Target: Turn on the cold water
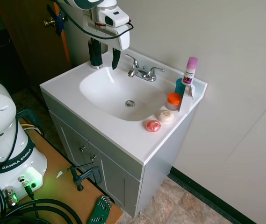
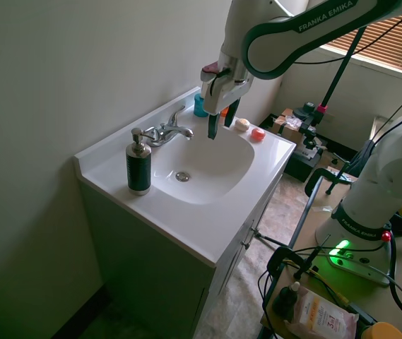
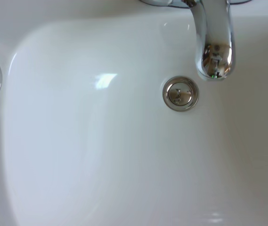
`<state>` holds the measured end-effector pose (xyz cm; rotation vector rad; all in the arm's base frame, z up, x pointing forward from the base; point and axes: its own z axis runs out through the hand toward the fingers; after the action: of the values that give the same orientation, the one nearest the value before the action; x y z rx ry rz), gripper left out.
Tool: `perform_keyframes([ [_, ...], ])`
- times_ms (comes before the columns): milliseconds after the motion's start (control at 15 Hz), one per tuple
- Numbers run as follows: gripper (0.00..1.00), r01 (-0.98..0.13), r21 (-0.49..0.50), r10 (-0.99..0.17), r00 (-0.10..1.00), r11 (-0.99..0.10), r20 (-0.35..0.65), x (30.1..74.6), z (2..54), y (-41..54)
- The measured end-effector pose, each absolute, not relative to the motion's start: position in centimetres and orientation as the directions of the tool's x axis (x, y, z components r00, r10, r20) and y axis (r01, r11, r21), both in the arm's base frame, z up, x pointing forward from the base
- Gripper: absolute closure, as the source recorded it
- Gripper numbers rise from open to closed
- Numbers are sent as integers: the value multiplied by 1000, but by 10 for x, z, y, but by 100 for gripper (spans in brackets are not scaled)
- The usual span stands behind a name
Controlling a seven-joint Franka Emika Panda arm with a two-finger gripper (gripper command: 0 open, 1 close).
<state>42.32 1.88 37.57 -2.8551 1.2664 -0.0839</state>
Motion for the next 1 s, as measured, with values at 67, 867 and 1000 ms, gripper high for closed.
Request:
perform_keyframes([
  [67,0,-742,-39,-743,668,-669,39,423,376,19],
  [867,0,-858,-86,-846,475,-506,242,575,381,-54],
  [1000,0,-867,-80,-848,456,-491,269,593,374,-71],
])
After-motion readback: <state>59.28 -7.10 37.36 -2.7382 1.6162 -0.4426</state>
